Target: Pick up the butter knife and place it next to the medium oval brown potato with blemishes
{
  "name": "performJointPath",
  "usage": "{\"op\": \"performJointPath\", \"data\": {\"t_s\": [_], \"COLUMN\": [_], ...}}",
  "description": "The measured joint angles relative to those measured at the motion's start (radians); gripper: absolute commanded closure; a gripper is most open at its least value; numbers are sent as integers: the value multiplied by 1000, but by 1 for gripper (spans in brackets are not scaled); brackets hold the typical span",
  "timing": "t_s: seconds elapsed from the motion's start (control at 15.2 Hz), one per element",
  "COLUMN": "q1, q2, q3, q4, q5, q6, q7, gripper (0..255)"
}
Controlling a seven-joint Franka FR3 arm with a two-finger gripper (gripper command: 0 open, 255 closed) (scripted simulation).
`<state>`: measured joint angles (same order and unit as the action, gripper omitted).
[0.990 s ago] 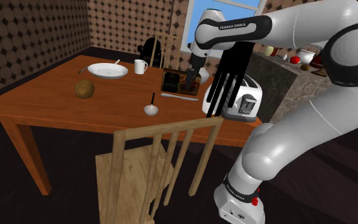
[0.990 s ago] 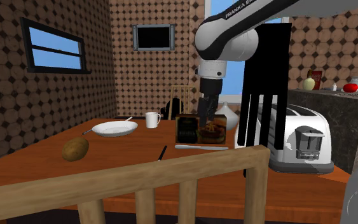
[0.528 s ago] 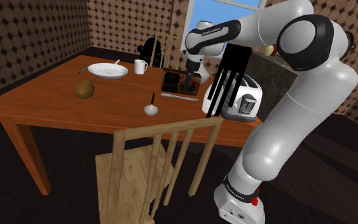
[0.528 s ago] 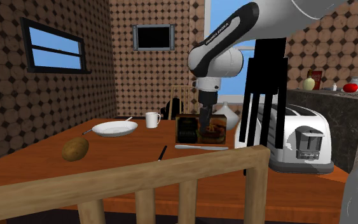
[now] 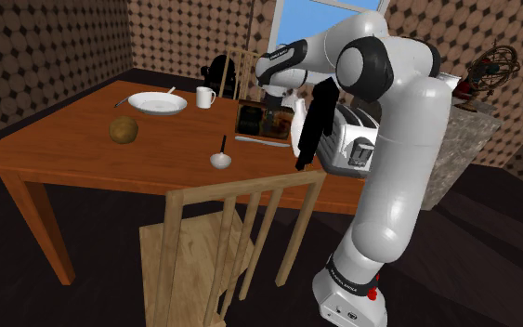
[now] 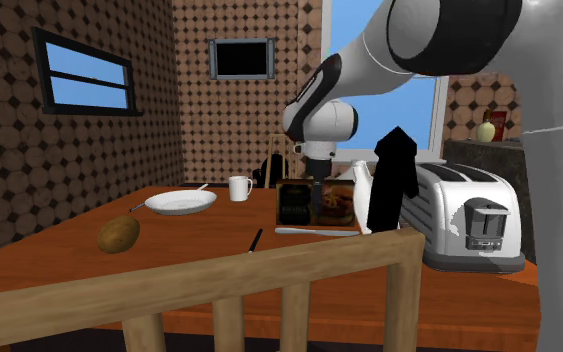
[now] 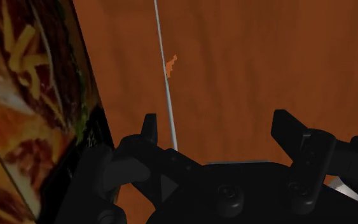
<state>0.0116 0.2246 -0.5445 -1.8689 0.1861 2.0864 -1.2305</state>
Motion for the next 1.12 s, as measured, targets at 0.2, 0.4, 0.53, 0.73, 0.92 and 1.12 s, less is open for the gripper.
{"op": "performJointPath", "data": {"t_s": [0.2,0.4,0.53,0.73,0.92,1.12], "q1": [-46,-62,-65,-68,-68,-68], "q2": [128,175,187,201,208,211], "q3": [23,36,41,46,49,50], "q4": [121,142,136,126,121,121], "q5": [64,89,97,108,112,113], "q6": [-20,-1,17,42,54,55], "q7": [-98,-130,-137,-145,-147,-148], "gripper": [0,0,0,0,0,0]}}
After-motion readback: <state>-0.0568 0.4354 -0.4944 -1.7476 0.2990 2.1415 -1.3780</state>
